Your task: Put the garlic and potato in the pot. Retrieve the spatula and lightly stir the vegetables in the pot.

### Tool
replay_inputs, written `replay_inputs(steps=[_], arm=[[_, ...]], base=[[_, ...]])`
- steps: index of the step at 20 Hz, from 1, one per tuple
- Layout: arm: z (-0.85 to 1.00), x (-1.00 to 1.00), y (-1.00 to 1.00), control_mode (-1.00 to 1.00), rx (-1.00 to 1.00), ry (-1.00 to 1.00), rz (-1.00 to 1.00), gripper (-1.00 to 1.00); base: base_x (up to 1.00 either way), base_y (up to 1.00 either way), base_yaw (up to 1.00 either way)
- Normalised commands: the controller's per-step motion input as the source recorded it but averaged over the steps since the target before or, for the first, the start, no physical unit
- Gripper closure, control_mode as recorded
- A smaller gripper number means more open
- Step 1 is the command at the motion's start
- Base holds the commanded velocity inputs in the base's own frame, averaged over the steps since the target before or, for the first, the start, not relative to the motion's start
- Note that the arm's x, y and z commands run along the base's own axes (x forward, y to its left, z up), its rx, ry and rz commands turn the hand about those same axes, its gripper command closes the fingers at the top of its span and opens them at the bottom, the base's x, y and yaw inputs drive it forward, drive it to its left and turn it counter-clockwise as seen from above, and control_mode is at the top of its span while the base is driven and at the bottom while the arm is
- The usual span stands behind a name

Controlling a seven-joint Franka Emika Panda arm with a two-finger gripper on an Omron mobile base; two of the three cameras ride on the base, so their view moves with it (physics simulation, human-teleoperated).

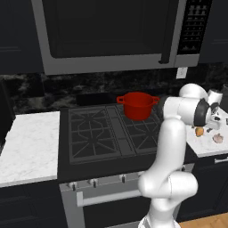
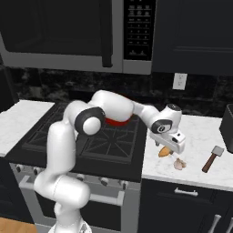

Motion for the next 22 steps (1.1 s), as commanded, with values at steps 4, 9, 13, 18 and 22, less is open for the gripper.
replay_inputs(steps=[4, 9, 13, 18, 22], arm=[[-0.33, 0.21, -0.09, -1.0, 0.0, 0.03, 0.0, -1.0], [-0.23, 0.13, 0.0, -1.0, 0.0, 0.01, 0.0, 1.0], [0.03, 0.0, 0.0, -1.0, 0.01, 0.0, 0.01, 1.0], [0.9, -0.05, 0.36, -1.0, -0.04, -0.34, 0.03, 1.0], [1.0, 0.0, 0.92, -1.0, -0.14, -0.53, 0.0, 1.0]], base=[[0.0, 0.0, 0.0], [0.0, 0.0, 0.0], [0.0, 0.0, 0.0], [0.0, 0.0, 0.0], [0.0, 0.0, 0.0]])
